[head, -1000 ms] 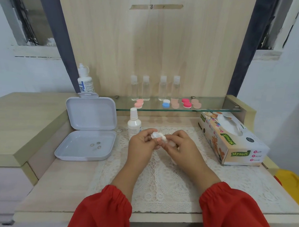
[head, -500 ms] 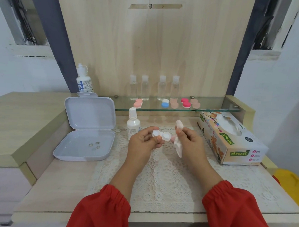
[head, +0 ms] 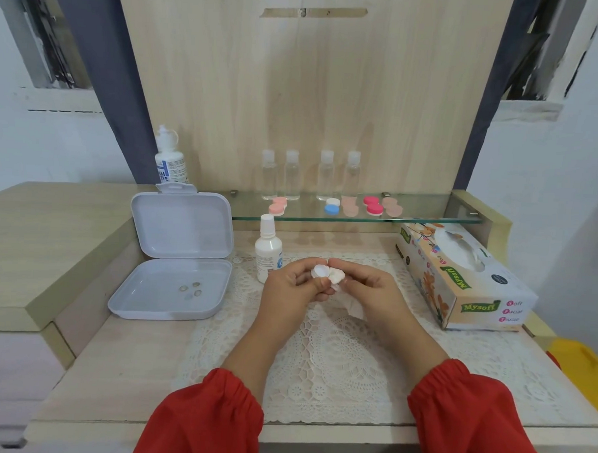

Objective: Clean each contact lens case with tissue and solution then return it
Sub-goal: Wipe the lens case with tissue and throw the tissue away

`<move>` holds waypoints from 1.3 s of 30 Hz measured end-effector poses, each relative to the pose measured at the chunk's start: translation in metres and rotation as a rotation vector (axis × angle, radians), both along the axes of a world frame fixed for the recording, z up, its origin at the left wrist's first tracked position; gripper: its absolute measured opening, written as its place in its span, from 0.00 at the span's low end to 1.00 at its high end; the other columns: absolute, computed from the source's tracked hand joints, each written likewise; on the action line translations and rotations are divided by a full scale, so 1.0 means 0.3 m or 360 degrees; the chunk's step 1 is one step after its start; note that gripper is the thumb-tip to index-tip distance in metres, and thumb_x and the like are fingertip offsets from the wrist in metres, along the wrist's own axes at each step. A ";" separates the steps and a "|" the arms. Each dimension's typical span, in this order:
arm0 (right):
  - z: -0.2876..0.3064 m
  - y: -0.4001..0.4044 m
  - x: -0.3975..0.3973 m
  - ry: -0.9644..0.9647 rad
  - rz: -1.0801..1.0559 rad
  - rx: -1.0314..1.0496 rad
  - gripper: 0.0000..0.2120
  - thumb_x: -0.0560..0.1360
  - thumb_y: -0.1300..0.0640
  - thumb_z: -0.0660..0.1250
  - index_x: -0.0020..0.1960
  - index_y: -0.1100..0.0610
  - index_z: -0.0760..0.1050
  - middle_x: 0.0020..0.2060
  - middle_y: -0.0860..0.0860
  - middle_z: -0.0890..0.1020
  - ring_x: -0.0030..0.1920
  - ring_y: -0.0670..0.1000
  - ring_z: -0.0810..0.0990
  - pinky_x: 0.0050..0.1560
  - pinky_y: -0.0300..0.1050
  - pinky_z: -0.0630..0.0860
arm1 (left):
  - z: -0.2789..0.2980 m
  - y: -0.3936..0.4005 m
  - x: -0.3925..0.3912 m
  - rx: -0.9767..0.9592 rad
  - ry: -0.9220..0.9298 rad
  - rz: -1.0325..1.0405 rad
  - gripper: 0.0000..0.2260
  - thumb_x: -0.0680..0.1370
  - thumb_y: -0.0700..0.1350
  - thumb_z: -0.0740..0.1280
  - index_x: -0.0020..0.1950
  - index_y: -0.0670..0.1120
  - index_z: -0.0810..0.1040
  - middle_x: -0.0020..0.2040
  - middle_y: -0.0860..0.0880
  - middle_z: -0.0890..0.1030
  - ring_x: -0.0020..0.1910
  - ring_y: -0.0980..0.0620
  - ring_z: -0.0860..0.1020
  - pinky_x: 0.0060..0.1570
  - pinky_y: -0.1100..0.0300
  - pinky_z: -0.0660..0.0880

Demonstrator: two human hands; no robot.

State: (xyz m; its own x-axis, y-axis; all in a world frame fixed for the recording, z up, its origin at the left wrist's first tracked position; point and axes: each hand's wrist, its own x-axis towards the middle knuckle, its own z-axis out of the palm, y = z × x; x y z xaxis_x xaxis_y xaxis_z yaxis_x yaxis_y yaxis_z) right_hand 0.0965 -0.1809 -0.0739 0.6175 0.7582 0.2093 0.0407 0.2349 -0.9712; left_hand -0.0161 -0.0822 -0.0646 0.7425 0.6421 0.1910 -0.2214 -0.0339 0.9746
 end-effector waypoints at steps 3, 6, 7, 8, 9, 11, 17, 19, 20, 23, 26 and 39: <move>-0.003 0.004 -0.001 -0.0055 -0.0074 0.0032 0.13 0.75 0.70 0.66 0.55 0.58 0.81 0.50 0.52 0.85 0.55 0.49 0.83 0.55 0.40 0.77 | -0.003 -0.001 0.003 -0.0009 -0.0017 0.0045 0.12 0.75 0.32 0.69 0.54 0.46 0.80 0.44 0.45 0.85 0.41 0.50 0.83 0.43 0.62 0.80; 0.003 0.011 -0.010 0.0001 -0.0195 0.0038 0.11 0.72 0.66 0.70 0.53 0.57 0.83 0.49 0.54 0.86 0.53 0.51 0.83 0.57 0.46 0.77 | -0.004 0.003 0.007 -0.0048 -0.0036 0.0103 0.12 0.75 0.33 0.69 0.56 0.44 0.80 0.43 0.43 0.85 0.41 0.48 0.84 0.42 0.63 0.79; 0.008 0.011 -0.014 0.0010 -0.0264 0.0029 0.10 0.71 0.65 0.72 0.51 0.55 0.83 0.47 0.53 0.86 0.51 0.49 0.84 0.56 0.45 0.78 | -0.003 0.003 0.009 -0.0054 -0.0039 0.0119 0.12 0.75 0.33 0.69 0.56 0.44 0.80 0.43 0.43 0.85 0.41 0.48 0.84 0.42 0.63 0.79; 0.011 0.010 -0.019 -0.0009 -0.0346 0.0007 0.10 0.70 0.64 0.74 0.48 0.52 0.84 0.46 0.51 0.86 0.49 0.47 0.84 0.54 0.42 0.78 | -0.002 0.002 0.010 -0.0057 -0.0041 0.0130 0.12 0.75 0.32 0.69 0.56 0.44 0.80 0.42 0.43 0.85 0.40 0.48 0.84 0.41 0.63 0.79; 0.012 0.007 -0.025 -0.0074 -0.0430 -0.0029 0.09 0.69 0.62 0.76 0.45 0.49 0.83 0.44 0.48 0.86 0.48 0.44 0.84 0.52 0.39 0.77 | -0.002 0.001 0.011 -0.0058 -0.0042 0.0138 0.12 0.74 0.32 0.69 0.55 0.45 0.80 0.42 0.43 0.85 0.40 0.48 0.84 0.41 0.63 0.79; 0.012 0.002 -0.035 -0.0268 -0.0581 -0.0117 0.06 0.68 0.58 0.77 0.41 0.48 0.83 0.40 0.44 0.85 0.44 0.41 0.82 0.47 0.35 0.76 | -0.003 0.000 0.015 -0.0062 -0.0038 0.0165 0.12 0.74 0.32 0.70 0.53 0.46 0.79 0.41 0.45 0.85 0.40 0.48 0.84 0.40 0.64 0.79; 0.012 0.000 -0.047 -0.0649 -0.0855 -0.0158 0.04 0.75 0.55 0.70 0.45 0.47 0.76 0.42 0.41 0.79 0.44 0.33 0.75 0.40 0.25 0.68 | -0.011 0.008 0.023 -0.0037 -0.0008 0.0234 0.15 0.73 0.33 0.70 0.59 0.40 0.78 0.42 0.43 0.85 0.41 0.49 0.84 0.40 0.65 0.78; 0.001 0.000 -0.039 -0.0859 -0.0751 -0.0255 0.05 0.76 0.58 0.67 0.48 0.48 0.79 0.46 0.40 0.78 0.47 0.35 0.75 0.42 0.25 0.68 | -0.010 0.012 0.020 -0.0034 -0.0016 0.0245 0.14 0.73 0.33 0.71 0.59 0.40 0.78 0.42 0.44 0.85 0.41 0.50 0.84 0.40 0.64 0.79; -0.007 0.000 -0.036 -0.0924 -0.0687 -0.0291 0.07 0.75 0.59 0.67 0.49 0.49 0.81 0.46 0.40 0.77 0.47 0.37 0.74 0.42 0.25 0.68 | -0.010 0.014 0.018 -0.0033 -0.0018 0.0254 0.14 0.73 0.33 0.71 0.58 0.40 0.79 0.42 0.44 0.85 0.41 0.51 0.84 0.41 0.64 0.79; -0.017 0.005 -0.028 -0.1047 -0.0567 -0.0385 0.10 0.74 0.60 0.69 0.53 0.51 0.82 0.46 0.41 0.74 0.46 0.38 0.74 0.44 0.24 0.67 | -0.016 0.016 0.017 0.0008 0.0011 0.0258 0.15 0.73 0.33 0.71 0.59 0.41 0.79 0.43 0.44 0.84 0.40 0.52 0.83 0.41 0.65 0.79; -0.021 0.013 -0.020 -0.1162 -0.0513 -0.0500 0.10 0.74 0.58 0.70 0.56 0.53 0.80 0.46 0.41 0.72 0.47 0.36 0.73 0.46 0.23 0.65 | -0.020 0.013 0.018 0.0076 0.0043 0.0256 0.15 0.73 0.33 0.71 0.59 0.42 0.79 0.44 0.45 0.84 0.41 0.52 0.83 0.42 0.64 0.79; -0.005 0.011 -0.017 -0.0218 -0.0492 -0.0185 0.04 0.71 0.57 0.74 0.44 0.52 0.80 0.43 0.46 0.82 0.46 0.45 0.79 0.51 0.41 0.75 | -0.005 0.010 0.015 -0.0063 -0.0091 0.0250 0.12 0.75 0.33 0.68 0.56 0.43 0.79 0.41 0.47 0.85 0.41 0.51 0.84 0.41 0.64 0.79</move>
